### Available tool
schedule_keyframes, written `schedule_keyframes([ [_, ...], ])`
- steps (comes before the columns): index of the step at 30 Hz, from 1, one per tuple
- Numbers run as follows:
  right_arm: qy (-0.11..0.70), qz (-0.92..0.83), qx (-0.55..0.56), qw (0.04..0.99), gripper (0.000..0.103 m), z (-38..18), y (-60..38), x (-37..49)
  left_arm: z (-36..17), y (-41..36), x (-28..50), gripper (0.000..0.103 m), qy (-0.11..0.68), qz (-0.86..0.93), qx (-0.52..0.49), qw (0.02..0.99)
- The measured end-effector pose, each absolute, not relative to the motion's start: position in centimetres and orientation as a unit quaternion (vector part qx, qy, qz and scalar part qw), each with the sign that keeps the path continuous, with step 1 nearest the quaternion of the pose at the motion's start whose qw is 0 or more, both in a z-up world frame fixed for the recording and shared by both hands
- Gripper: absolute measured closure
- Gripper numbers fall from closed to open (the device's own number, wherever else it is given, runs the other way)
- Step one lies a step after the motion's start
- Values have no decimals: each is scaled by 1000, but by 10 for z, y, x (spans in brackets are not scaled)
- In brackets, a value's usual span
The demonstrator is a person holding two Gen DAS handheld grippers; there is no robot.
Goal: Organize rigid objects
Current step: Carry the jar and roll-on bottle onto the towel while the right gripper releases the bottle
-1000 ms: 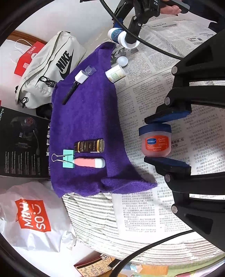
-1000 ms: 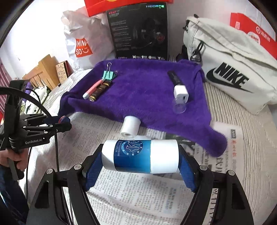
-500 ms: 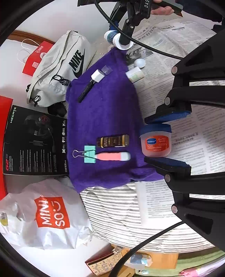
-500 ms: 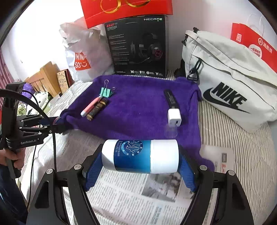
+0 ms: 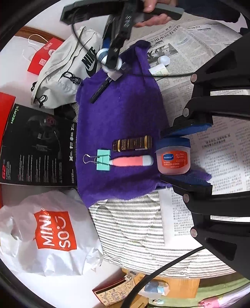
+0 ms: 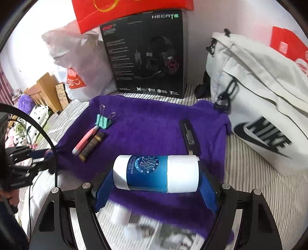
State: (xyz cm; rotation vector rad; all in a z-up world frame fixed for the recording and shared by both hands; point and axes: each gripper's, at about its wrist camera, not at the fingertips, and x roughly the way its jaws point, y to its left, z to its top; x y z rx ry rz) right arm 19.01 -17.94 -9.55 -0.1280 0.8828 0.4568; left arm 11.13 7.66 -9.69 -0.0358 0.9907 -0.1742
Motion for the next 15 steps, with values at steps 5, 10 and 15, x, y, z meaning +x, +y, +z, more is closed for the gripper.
schedule_keyframes([
  [5,431,223,-75,871,25,-106,-160,221,-98,83,117,68,477,-80,-19,875],
  [10,453,218,-97,859,25,-128,-145,248,-99,86,123,68,478,-80,-19,875],
  [15,463,213,-109,853,25,-143,-138,259,-101,88,126,68,479,-79,-22,874],
])
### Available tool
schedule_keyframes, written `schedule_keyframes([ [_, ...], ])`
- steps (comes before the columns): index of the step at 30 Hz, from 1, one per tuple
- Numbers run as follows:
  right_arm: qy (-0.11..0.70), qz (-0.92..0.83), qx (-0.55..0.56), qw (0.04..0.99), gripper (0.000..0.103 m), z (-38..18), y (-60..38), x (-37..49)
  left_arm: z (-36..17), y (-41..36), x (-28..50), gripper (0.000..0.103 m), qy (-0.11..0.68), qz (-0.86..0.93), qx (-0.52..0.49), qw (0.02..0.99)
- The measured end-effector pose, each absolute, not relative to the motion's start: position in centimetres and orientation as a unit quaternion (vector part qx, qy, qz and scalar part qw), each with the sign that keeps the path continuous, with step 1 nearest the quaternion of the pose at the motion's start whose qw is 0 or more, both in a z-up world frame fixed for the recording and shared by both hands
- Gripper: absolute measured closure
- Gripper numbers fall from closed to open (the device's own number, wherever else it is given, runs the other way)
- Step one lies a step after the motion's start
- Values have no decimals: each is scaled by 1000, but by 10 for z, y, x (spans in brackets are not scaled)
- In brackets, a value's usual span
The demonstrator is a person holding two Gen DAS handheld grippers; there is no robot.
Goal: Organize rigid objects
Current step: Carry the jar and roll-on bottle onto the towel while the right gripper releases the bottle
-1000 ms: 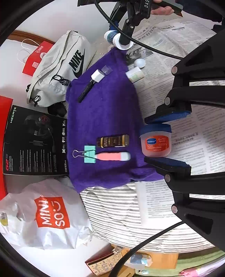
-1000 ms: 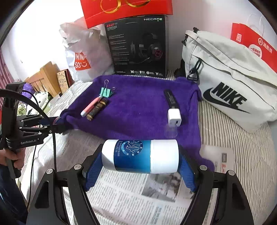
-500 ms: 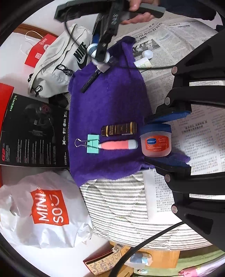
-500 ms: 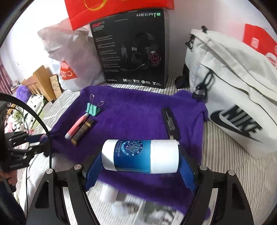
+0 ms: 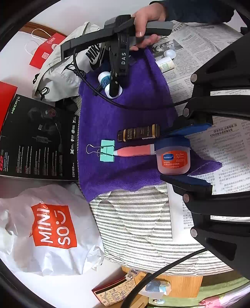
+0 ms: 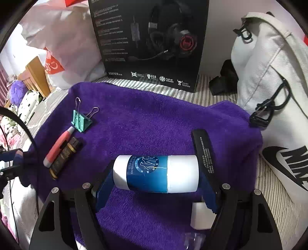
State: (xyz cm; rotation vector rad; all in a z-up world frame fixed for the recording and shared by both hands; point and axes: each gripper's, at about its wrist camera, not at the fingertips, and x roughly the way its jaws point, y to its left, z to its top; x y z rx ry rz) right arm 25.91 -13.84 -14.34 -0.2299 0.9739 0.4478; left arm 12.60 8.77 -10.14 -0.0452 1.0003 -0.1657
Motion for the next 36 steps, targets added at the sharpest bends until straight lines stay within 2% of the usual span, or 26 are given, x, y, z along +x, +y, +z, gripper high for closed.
schedule_keyframes([
  [18,488,213,-122,838,27,-156,-137,270,-106,87,133,68,486,-84,-18,870],
  [22,488,212,-127,837,24,-154,-139,265,-106,85,132,68,488,-84,-16,868],
  [36,448,207,-118,862,24,-113,-165,219,-102,66,138,68,489,-103,-13,866],
])
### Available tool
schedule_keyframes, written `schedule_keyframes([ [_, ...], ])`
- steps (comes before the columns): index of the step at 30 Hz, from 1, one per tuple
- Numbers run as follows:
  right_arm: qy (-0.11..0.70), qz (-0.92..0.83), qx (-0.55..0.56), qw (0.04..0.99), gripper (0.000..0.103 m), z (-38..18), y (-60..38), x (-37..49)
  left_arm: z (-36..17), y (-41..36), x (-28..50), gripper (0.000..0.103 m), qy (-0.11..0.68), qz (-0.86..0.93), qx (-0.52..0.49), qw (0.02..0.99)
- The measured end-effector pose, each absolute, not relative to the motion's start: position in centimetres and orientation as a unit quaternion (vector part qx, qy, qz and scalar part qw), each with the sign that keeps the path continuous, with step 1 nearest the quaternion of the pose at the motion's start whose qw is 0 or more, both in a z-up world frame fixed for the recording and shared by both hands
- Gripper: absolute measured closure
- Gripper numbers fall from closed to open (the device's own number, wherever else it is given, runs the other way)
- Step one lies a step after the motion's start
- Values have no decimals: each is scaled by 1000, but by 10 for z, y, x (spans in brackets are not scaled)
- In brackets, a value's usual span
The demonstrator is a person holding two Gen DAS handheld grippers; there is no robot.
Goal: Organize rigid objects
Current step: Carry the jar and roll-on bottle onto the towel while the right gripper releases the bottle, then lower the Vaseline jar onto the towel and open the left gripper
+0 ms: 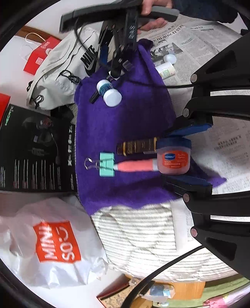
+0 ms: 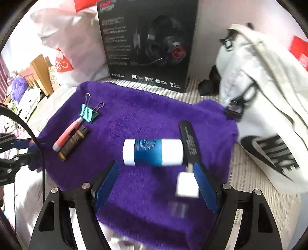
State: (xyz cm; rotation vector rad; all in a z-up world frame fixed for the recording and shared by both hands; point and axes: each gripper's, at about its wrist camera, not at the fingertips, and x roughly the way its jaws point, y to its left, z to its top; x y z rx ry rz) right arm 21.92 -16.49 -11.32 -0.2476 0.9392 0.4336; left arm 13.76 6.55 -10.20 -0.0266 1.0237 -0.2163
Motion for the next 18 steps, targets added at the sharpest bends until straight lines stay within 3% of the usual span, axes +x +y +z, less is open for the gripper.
schedule_keyframes([
  [18,426,184,-38,885,24,-93,-246,147,-119,3,206,68,505,-155,20,849],
])
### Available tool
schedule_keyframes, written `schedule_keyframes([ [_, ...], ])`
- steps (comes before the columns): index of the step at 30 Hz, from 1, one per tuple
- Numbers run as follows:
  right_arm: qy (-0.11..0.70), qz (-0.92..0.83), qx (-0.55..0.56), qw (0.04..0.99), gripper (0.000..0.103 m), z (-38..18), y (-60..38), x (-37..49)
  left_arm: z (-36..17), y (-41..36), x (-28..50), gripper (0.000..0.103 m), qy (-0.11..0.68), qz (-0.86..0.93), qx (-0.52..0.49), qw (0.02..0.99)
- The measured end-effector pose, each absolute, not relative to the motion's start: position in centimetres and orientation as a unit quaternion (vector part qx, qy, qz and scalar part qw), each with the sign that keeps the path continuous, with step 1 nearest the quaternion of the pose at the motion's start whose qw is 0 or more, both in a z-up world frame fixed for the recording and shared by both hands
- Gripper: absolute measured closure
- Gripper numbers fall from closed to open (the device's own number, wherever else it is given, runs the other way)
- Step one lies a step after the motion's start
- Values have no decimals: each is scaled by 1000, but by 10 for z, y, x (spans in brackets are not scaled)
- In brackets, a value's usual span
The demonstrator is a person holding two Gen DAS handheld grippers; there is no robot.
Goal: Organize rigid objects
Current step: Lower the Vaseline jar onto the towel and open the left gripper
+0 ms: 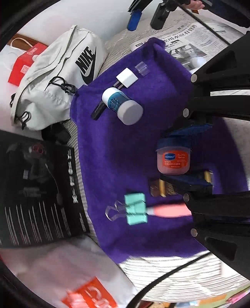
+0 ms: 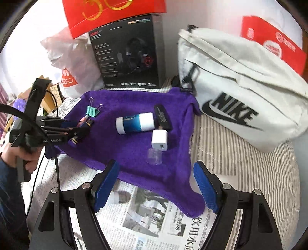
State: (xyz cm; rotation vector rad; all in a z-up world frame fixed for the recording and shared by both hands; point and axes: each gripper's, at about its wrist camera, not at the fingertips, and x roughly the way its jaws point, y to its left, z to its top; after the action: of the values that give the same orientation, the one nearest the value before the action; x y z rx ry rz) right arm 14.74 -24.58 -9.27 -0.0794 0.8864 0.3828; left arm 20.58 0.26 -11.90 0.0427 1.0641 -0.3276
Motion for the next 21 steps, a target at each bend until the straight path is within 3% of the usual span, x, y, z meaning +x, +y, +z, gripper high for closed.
schedule_keyframes([
  [21,448,161,9,879,24,-109,-274,136,-136,-18,238,66,503,-136,82,850],
])
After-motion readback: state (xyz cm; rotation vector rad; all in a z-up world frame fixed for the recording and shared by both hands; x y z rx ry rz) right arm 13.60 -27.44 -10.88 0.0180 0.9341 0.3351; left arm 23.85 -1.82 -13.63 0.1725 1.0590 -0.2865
